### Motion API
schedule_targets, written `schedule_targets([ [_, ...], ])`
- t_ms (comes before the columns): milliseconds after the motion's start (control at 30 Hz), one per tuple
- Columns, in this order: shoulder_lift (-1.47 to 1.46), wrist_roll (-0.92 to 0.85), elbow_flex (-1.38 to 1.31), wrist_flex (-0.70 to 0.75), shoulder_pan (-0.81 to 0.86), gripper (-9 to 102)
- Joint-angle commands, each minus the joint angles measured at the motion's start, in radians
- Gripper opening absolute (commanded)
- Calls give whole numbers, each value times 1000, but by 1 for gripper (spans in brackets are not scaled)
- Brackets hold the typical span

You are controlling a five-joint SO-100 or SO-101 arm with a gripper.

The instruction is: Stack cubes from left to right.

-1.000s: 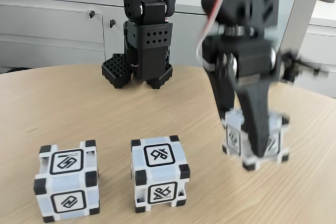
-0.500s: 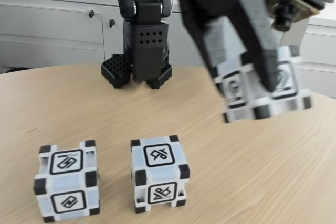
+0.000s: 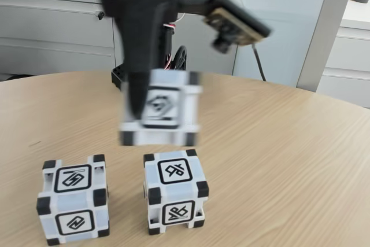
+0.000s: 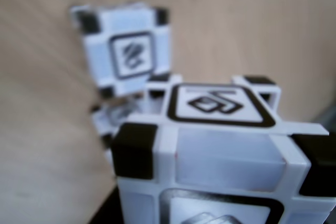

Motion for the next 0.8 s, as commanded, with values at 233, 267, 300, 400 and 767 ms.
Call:
schedule_targets([
  [233,38,-91,-11,67,179,0],
  [267,38,-104,-9,67,201,0],
  [300,38,-118,-9,67,221,0],
  [400,38,-140,-9,67,256,0],
  [767,6,-83,-17,52,256,0],
])
